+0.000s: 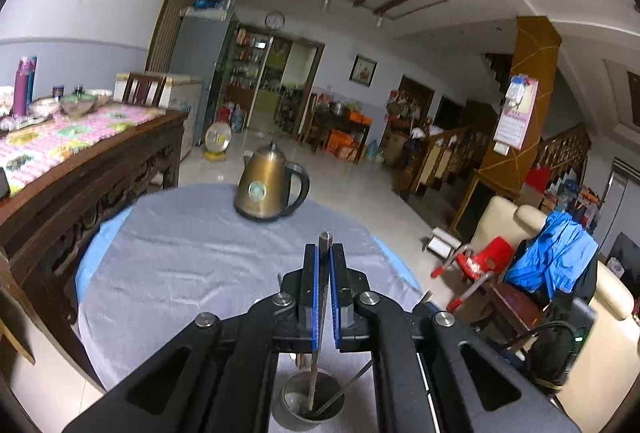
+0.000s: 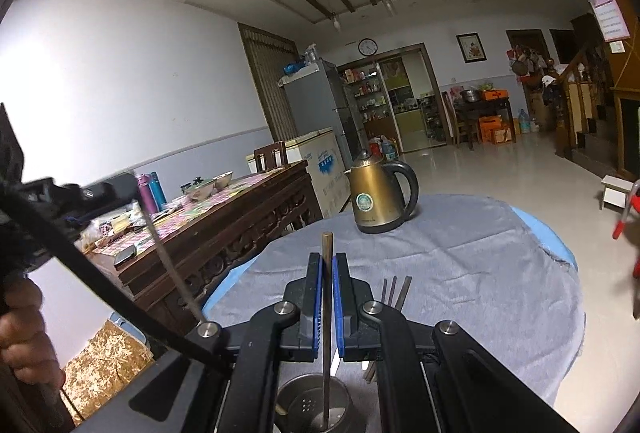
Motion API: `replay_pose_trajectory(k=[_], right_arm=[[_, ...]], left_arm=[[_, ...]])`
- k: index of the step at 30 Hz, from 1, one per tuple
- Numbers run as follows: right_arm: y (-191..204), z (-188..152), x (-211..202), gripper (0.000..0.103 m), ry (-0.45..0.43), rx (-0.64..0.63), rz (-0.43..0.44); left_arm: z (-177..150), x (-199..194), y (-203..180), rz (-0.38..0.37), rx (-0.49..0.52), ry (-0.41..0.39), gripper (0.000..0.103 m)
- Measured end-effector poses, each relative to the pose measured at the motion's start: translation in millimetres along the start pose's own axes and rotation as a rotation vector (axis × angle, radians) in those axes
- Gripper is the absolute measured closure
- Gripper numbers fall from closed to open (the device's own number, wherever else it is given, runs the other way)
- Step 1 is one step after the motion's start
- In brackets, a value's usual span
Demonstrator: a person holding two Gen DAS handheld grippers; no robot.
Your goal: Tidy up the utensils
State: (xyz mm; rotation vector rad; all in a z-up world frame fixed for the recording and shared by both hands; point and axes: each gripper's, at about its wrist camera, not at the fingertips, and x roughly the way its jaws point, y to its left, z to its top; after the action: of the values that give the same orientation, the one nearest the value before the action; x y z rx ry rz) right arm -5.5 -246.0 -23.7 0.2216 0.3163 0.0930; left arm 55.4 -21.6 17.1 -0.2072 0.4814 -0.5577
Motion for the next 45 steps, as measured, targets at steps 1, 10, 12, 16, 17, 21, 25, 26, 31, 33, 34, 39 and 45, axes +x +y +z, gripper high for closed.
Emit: replay_pose_trajectory(k=[1,10,12,16,17,21,25,26,31,33,34,39,45], right_arm=[[0,-2,0,0.097,0.002,-0.002,0.000],[-6,-8,1,0.095,0.038,0.042,0.021],[-10,-8,1,0.082,0.051,0.064,0.036],[-20,-6,-7,0.078,0.003,0.095,0.024],[-23,-6,-9,0.077,-0.007,0.102,0.020],[-42,-5,-9,0.077,-0.023,0.147,-0.020],[-59,-7,0,0.078,0.001,0.201,-0.043],[-64,-8,3,0.078,0.008,0.215,-0.046],[-75,-16,16,0.078,0.052,0.243,-0.054],[-82,-21,22,0.078,0.075,0.259,-0.052],[-84,-23,25,0.078,0.087,0.267,-0.053],[-104,-38,49,0.078,0.170,0.321,-0.047],[-136,-70,101,0.077,0.339,0.415,0.052]], left_arm=[[-2,4,1,0.004,-0.004,0.018,0.098],[-15,19,12,0.041,-0.053,0.120,0.094],[-14,15,13,0.046,-0.053,0.109,0.086],[-9,6,21,0.072,-0.057,0.071,0.078],[-8,5,24,0.080,-0.063,0.065,0.078],[-5,8,40,0.110,-0.096,0.065,0.078],[-6,14,54,0.156,-0.115,0.067,0.078],[-6,15,59,0.169,-0.120,0.067,0.078],[-8,27,92,0.240,-0.165,0.076,0.078],[-12,37,112,0.272,-0.190,0.088,0.078],[-15,43,120,0.280,-0.195,0.101,0.077],[-48,98,164,0.337,-0.229,0.269,0.072],[-94,156,171,0.337,-0.230,0.444,0.072]])
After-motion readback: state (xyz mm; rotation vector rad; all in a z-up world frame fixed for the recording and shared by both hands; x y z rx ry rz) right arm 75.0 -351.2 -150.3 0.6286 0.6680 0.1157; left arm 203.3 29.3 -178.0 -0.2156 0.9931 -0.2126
